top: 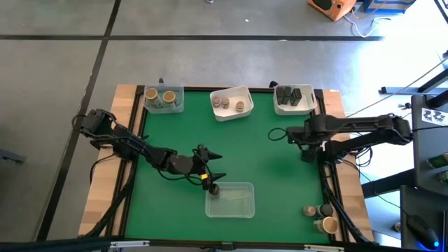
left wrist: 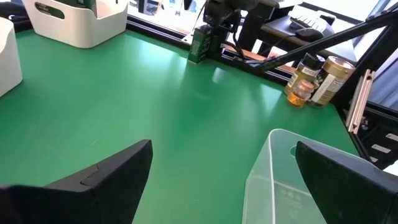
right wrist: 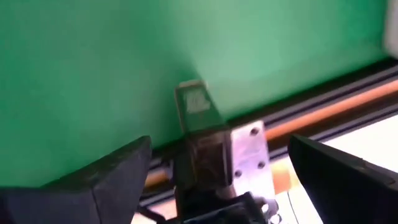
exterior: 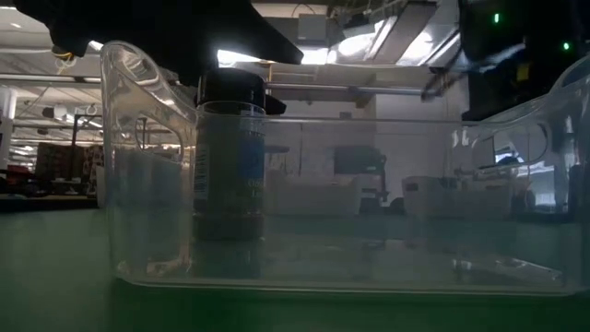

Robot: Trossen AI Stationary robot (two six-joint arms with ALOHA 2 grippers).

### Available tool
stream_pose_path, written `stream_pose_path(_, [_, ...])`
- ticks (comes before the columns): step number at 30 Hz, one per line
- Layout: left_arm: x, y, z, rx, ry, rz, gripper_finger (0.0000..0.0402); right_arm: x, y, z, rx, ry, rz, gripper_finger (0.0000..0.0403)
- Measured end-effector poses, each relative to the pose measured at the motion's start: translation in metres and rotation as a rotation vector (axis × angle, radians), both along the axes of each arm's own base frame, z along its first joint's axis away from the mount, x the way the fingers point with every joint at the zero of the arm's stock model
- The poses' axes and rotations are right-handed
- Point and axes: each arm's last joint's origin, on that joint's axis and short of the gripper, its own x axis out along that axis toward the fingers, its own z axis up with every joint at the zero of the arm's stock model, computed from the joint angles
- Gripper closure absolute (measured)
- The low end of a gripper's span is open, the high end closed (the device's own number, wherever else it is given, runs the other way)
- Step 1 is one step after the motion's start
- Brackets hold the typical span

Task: Sort spices by type
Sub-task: Put the green seasoning can into the right white bin

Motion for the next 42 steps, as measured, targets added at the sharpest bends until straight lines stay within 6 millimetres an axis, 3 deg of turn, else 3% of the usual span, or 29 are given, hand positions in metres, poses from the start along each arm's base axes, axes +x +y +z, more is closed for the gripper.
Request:
stream_pose_path(8, [0.0, 0.0, 0.0, 0.014, 0.004, -0.005, 0.0023, -0.007, -0.002, -0.039, 0.031, 0.203, -0.021, 0.0029])
stream_pose_path(16, [0.0, 0.0, -0.001, 0.018, 0.016, -0.005, 0.0023, 0.001, -0.003, -0.049, 0.014, 0.28, -0.023, 0.0038])
stream_pose_path(20, [-0.001, 0.0, -0.002, 0.016, 0.023, -0.004, 0.0023, 0.004, -0.003, -0.053, 0.015, 0.308, -0.023, 0.0085])
stream_pose_path(25, [-0.001, 0.0, -0.002, 0.019, 0.023, -0.005, 0.0023, 0.007, -0.003, -0.056, 0.027, 0.312, -0.007, 0.0173])
stream_pose_path(31, [-0.001, 0.0, -0.002, 0.022, 0.024, -0.005, 0.0023, 0.014, -0.005, -0.042, -0.001, 0.294, 0.026, 0.0276])
stream_pose_path(42, [-0.001, 0.0, -0.002, 0.034, 0.026, -0.009, 0.0023, 0.041, -0.027, 0.024, -0.357, 0.157, 0.132, 0.027])
